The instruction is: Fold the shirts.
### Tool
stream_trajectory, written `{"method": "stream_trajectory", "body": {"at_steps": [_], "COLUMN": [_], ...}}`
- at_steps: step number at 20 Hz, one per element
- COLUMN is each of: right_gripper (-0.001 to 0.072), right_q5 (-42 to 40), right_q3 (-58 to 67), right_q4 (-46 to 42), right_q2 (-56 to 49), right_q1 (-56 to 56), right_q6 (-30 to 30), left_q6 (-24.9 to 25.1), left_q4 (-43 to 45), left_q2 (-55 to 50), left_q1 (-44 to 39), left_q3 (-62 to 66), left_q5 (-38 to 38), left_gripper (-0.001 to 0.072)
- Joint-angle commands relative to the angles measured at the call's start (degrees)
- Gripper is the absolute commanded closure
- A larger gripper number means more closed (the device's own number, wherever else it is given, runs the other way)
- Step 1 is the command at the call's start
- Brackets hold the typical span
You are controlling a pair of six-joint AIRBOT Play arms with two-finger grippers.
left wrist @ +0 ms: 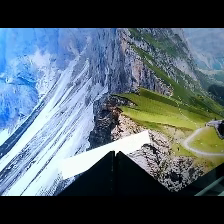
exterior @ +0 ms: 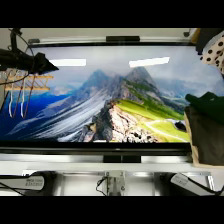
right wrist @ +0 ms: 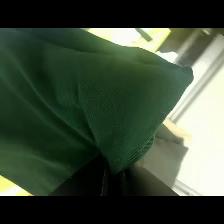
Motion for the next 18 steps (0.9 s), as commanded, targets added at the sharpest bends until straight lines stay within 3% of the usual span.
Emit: {"method": "stream_trajectory", "body": {"at_steps": [1, 9, 18], "right_gripper": [0.0642, 0.0641, 0.0637], "right_q5": [7.15, 3.43, 2.84], "right_q3": [-9.29, -29.99, -33.53], "right_q4": [-5.18, -5.53, -10.47], "right_q2": [2.62, 6.82, 8.92], "right_q1": [0.04, 0.04, 0.04], "right_q6": [-0.96, 0.13, 0.24], "left_q6": [0.39, 0.35, 0.35], "left_q4": [0.02, 0.02, 0.0], "left_q2": [-0.02, -0.02, 0.0], "left_q1": [-0.02, -0.02, -0.02], "left_q3": [-0.02, -0.02, -0.02], "left_q5": [0.02, 0.02, 0.0], "left_gripper": [0.0674, 0.0674, 0.0674]}}
